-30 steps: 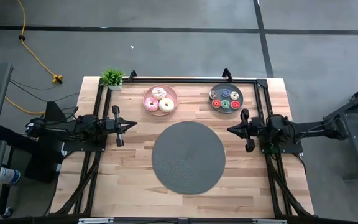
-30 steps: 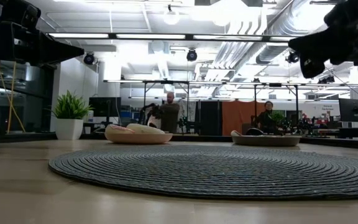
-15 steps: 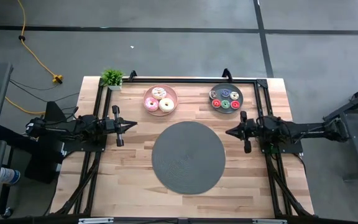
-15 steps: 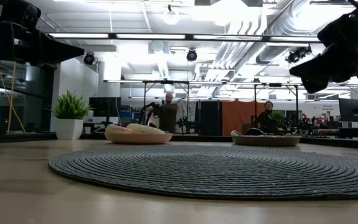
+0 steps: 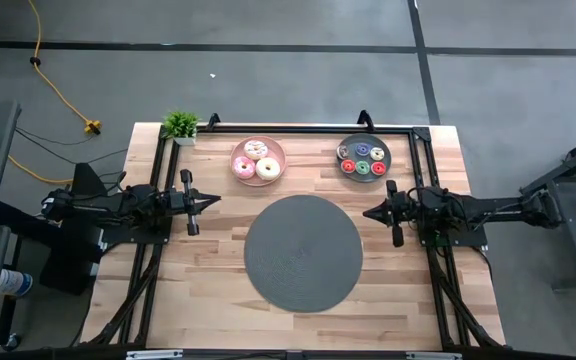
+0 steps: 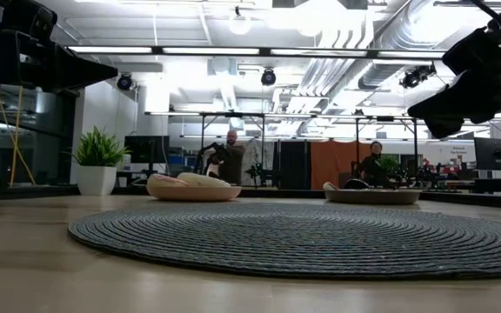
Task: Pick & Place donuts
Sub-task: Return to Home Position
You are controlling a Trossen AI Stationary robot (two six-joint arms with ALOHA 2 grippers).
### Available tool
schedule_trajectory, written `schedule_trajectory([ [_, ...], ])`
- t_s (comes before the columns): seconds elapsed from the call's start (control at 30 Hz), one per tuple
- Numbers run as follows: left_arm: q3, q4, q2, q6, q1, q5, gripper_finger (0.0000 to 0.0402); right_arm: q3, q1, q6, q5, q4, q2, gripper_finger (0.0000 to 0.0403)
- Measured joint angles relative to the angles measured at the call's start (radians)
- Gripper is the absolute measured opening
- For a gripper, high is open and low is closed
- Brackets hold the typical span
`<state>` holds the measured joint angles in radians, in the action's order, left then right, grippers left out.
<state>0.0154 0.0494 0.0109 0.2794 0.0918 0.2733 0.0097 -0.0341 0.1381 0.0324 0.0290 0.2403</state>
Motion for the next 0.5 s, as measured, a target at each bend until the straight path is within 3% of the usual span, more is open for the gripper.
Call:
schedule_trajectory([
  [0.1, 0.0, 0.0, 0.0, 0.0, 0.0, 0.0, 0.0, 0.0, 0.0, 0.066, -0.001, -0.001, 0.0, 0.0],
  [0.5, 0.0, 0.0, 0.0, 0.0, 0.0, 0.0, 0.0, 0.0, 0.0, 0.064, -0.001, -0.002, 0.0, 0.0],
])
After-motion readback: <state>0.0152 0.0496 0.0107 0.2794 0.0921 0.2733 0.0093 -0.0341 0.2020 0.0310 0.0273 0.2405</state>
